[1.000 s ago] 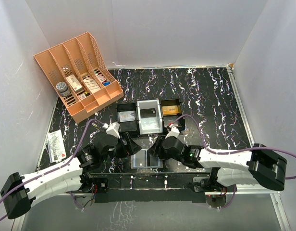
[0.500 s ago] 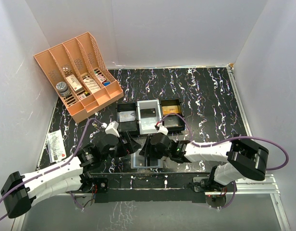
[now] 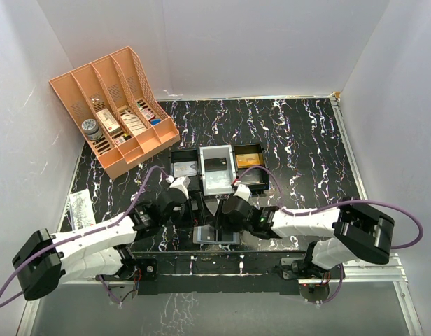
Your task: Take the credit cards out of the card holder
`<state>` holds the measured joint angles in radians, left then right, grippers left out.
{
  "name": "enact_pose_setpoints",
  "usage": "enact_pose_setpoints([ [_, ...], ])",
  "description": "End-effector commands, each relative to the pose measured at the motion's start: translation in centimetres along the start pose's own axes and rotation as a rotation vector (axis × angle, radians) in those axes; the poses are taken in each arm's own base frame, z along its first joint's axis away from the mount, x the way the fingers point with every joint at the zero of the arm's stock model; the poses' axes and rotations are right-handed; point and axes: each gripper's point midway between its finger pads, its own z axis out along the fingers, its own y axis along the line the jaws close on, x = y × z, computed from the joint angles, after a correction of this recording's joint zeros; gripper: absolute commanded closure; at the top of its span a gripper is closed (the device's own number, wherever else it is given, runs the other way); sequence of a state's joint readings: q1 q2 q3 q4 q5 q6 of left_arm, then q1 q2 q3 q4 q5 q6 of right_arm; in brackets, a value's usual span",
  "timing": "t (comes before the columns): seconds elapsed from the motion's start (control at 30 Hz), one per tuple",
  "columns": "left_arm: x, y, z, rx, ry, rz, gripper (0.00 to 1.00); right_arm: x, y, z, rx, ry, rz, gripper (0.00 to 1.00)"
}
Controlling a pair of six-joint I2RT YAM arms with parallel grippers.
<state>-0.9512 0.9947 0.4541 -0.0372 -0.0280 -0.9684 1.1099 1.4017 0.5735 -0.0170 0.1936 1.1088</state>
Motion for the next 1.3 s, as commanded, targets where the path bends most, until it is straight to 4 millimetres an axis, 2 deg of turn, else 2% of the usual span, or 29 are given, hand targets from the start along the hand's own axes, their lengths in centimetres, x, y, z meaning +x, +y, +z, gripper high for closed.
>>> enact_pose_setpoints([
  [0.0,0.3,-0.9,-0.4,-0.027,0.077,0.05,0.15,-1.2,-2.7,-0.4,0.099,-0.079,0.001,0.54],
  [0.23,1.1,-0.6,0.1,0.003,0.09,0.036,0.15,-2.9,-1.8,-2.2,0.07,-0.139,-0.028,0.48],
  [0.4,1.2,-1.2,0.1,0.038,0.088,0.003,0.15,-5.0,0.7,-3.9,-0.036,-0.213,-0.028,0.44],
  [0.53,0.5,-1.3,0.1,0.044,0.042,-0.003,0.15,-5.1,2.3,-4.6,-0.126,-0.216,-0.022,0.41],
  [0.63,0.0,-1.0,0.4,0.034,0.014,-0.013,0.15,-4.4,1.5,-4.2,-0.114,-0.2,-0.026,0.41],
  [0.73,0.2,-0.4,0.6,-0.002,0.01,-0.11,0.15,-3.5,0.7,-3.4,-0.095,-0.168,-0.04,0.41],
  [0.9,0.8,-1.2,0.9,0.051,0.032,-0.123,0.18,-2.3,-0.1,-2.5,-0.069,-0.113,-0.051,0.48],
  [1.1,0.9,-1.9,1.4,0.078,0.055,-0.112,0.27,-2.5,-2.6,-2.6,0.047,-0.128,-0.014,0.54],
  [1.27,0.8,-3.7,1.6,0.144,0.076,-0.076,0.33,-3.1,-2.7,-3.8,0.038,-0.153,-0.005,0.56],
])
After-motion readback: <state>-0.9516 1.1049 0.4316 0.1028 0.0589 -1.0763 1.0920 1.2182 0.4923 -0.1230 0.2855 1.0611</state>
